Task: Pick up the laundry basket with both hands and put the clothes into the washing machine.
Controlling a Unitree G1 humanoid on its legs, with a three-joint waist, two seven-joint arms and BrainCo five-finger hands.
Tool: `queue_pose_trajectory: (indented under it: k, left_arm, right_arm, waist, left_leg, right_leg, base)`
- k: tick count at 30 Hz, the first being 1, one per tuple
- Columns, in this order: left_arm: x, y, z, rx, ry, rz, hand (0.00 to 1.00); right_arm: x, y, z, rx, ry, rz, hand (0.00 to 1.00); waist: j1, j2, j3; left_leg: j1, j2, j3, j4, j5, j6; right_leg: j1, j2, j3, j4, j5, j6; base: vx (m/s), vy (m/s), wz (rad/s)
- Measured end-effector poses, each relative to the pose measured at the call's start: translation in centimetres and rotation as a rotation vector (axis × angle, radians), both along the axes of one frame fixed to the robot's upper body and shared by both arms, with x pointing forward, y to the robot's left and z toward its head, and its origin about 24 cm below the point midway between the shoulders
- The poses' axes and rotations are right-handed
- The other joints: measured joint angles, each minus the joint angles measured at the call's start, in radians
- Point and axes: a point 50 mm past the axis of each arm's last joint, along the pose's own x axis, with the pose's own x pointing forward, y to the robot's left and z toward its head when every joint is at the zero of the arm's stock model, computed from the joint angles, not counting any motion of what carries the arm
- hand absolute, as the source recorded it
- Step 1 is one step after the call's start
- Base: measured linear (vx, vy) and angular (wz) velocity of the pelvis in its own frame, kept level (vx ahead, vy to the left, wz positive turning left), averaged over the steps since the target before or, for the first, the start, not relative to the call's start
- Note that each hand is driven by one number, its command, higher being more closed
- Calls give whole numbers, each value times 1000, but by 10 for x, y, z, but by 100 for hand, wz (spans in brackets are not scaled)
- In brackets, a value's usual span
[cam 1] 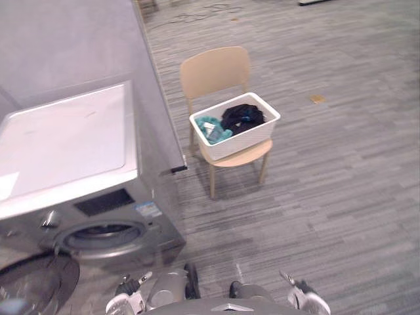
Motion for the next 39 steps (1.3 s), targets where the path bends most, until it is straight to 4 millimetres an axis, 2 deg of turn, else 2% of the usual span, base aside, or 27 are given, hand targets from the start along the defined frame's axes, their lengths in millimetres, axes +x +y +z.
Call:
queue_pose_trajectory:
  k: [2, 3, 5, 6, 7, 8, 10, 12, 14, 15, 18, 19, 20, 21, 22, 23, 25, 26, 29, 30, 32, 33, 34, 35, 36, 37, 39]
  left_arm:
    - [-13, -3, -3, -22, 36, 62, 0]
    - [-15, -2, -3, -20, 40, 67, 0]
    - [-14, 7, -2, 4, 39, 54, 0]
    - [-11, 10, -1, 14, 34, 47, 0]
    - [-8, 13, 0, 24, 32, 32, 0]
    - [-4, 16, 1, 35, 26, 13, 0]
    - [-5, 18, 0, 37, 61, 9, 0]
    - [-8, 18, 0, 35, 72, 10, 0]
    - [-5, 17, 1, 35, 60, 11, 0]
    - [-5, 14, 0, 28, 61, 11, 0]
    - [-18, 28, 1, 79, 102, 98, 0]
    - [-29, 46, 4, 121, 122, 147, 0]
    - [-40, 60, 7, 163, 143, 192, 0]
    - [-42, 58, 6, 153, 144, 177, 0]
    - [-43, 39, 2, 102, 138, 164, 0]
    - [-43, 21, -1, 53, 124, 168, 0]
    - [-42, 1, -3, -25, 85, 212, 0]
    - [-44, 4, -3, -23, 76, 254, 0]
    - [-47, 5, -2, -25, 74, 300, 0]
    - [-50, 8, -2, -21, 79, 307, 0]
    - [-48, 12, -2, -10, 81, 268, 0]
    - [-39, 12, -2, -8, 76, 203, 0]
    - [-38, 12, -2, -5, 75, 185, 0]
    - [-37, 11, -2, -4, 79, 152, 0]
    - [-34, 10, -2, 7, 83, 79, 0]
    - [-33, 10, -2, 8, 84, 64, 0]
    - [-28, 7, -3, 19, 99, -21, 0]
  right_arm:
    - [8, 6, 3, -23, -14, 73, 0]
    - [8, 8, 3, -33, -7, 103, 0]
    - [-10, 13, -4, -20, 33, 108, 0]
    - [-10, 15, -5, -13, 33, 107, 0]
    - [-13, 20, -7, 4, 37, 101, 0]
    - [-20, 23, -10, 18, 52, 88, 0]
    - [-42, 20, -15, 31, 96, 31, 0]
    - [-78, 5, -17, 28, 154, -118, 0]
    - [-95, 0, -18, 30, 177, -187, 0]
    - [-102, 0, -18, 38, 188, -219, 0]
    - [-112, 9, -22, 73, 204, -268, 0]
    - [-119, 16, -24, 95, 218, -286, 0]
    - [-135, 19, -26, 112, 257, -313, 0]
    - [-143, 15, -25, 108, 270, -333, 0]
    - [-154, 3, -21, 82, 288, -352, 0]
    - [-154, -7, -18, 57, 283, -352, 0]
    - [-145, -18, -14, 37, 253, -340, 0]
    - [-134, -18, -15, 39, 230, -334, 0]
    - [-108, -18, -14, 44, 171, -303, 0]
    - [-85, -13, -14, 56, 118, -268, 0]
    - [-71, -9, -13, 59, 86, -228, 0]
    - [-54, -11, -5, 22, 30, -169, 0]
    - [-46, -13, 0, -3, 1, -143, 0]
    - [-31, -18, 11, -50, -52, -107, 0]
    - [-1, -23, 36, -132, -188, -42, 0]
    - [5, -23, 42, -147, -218, -28, 0]
    - [36, -23, 78, -239, -406, 22, 0]
  waist:
    - [16, 7, -11]
    - [14, -4, -20]
    - [22, -64, -45]
    - [25, -77, -42]
    - [16, -91, -32]
    - [9, -100, -25]
    - [-5, -97, -22]
    - [-17, -105, -22]
    - [-17, -106, -23]
    - [-17, -88, -17]
    - [-14, -81, -19]
    - [-13, -108, -38]
    - [-16, -127, -59]
    - [-21, -116, -61]
    - [-17, -53, -98]
    - [-20, -31, -104]
    - [-16, -32, -105]
    - [-20, -44, -110]
    - [-10, -63, -114]
    - [-9, -71, -114]
    - [-16, -84, -115]
    - [-25, -88, -112]
    - [-27, -87, -111]
    - [-33, -83, -109]
    - [-44, -72, -104]
    - [-46, -70, -102]
    - [-47, -54, -94]
  left_leg:
    - [17, 12, 6, 21, 38, 68]
    - [19, -1, 13, 51, 38, 76]
    - [73, -72, 49, 58, -3, 109]
    - [92, -82, 61, 54, -16, 110]
    - [126, -90, 64, 65, -37, 121]
    - [154, -91, 54, 86, -56, 130]
    - [206, -91, 19, 99, -82, 135]
    - [243, -97, -43, 87, -92, 127]
    - [248, -90, -71, 92, -106, 111]
    - [257, -58, -82, 111, -134, 87]
    - [258, -4, -85, 171, -217, 36]
    - [259, 22, -89, 204, -255, -6]
    - [266, 44, -106, 217, -282, -53]
    - [277, 67, -115, 209, -286, -64]
    - [305, 122, -132, 161, -276, -52]
    - [324, 140, -129, 134, -241, -26]
    - [307, 168, -130, 175, -137, -2]
    - [240, 188, -132, 271, -82, 36]
    - [129, 258, -104, 432, 85, 77]
    - [122, 297, -46, 438, 177, 108]
    - [126, 325, 21, 418, 244, 118]
    - [139, 335, 125, 386, 255, 113]
    - [139, 325, 163, 384, 209, 102]
    - [139, 293, 215, 362, 140, 85]
    - [154, 220, 272, 230, 115, 68]
    - [164, 211, 293, 201, 104, 77]
    - [228, 183, 282, 51, 72, 37]
  right_leg:
    - [26, 14, 58, 23, -47, 22]
    - [31, -2, 65, 51, -79, 31]
    - [-11, -78, 57, 279, -161, 105]
    - [-60, -92, 55, 404, -151, 133]
    - [-151, -110, 53, 645, -84, 236]
    - [-196, -112, 51, 791, -62, 264]
    - [-240, -152, 17, 915, -69, 252]
    - [-298, -296, -34, 842, -79, 191]
    - [-315, -373, -25, 700, -70, 164]
    - [-294, -408, -1, 486, -42, 146]
    - [-238, -410, 107, 161, 43, 156]
    - [-221, -405, 152, 106, 67, 179]
    - [-226, -397, 160, 134, 121, 302]
    - [-230, -381, 142, 177, 128, 336]
    - [-232, -339, 97, 232, 68, 316]
    - [-233, -328, 75, 266, 33, 304]
    - [-207, -315, 26, 306, -16, 272]
    - [-183, -309, -11, 302, -29, 253]
    - [-121, -267, -76, 260, -31, 215]
    - [-82, -247, -93, 227, -24, 193]
    - [-43, -247, -125, 194, -9, 181]
    - [5, -273, -177, 143, 2, 174]
    - [16, -283, -189, 129, 3, 169]
    - [26, -294, -204, 107, 10, 168]
    - [32, -300, -228, 89, 18, 172]
    - [31, -298, -231, 88, 18, 172]
    - [21, -278, -238, 84, 21, 184]
  base:
    - [359, 246, -88]
    - [382, 284, -25]
    - [438, 263, -18]
    - [449, 183, -29]
    - [274, 73, -7]
    - [421, 69, 21]
    - [329, -27, 57]
    - [409, -111, 93]
    - [259, -194, 58]
    - [187, -296, 26]
    - [141, -416, -6]
    - [205, -613, -2]
    - [233, -643, 14]
    - [253, -622, 39]
    - [269, -518, 46]
    - [263, -471, 49]
    - [255, -453, 53]
    - [234, -457, 57]
    - [140, -290, 36]
    - [169, -259, 10]
    - [165, -159, 44]
    - [136, -106, 74]
    - [128, -68, 81]
    - [92, 42, 62]
    - [77, 51, 53]
    - [74, 80, 50]
    - [39, 59, 24]
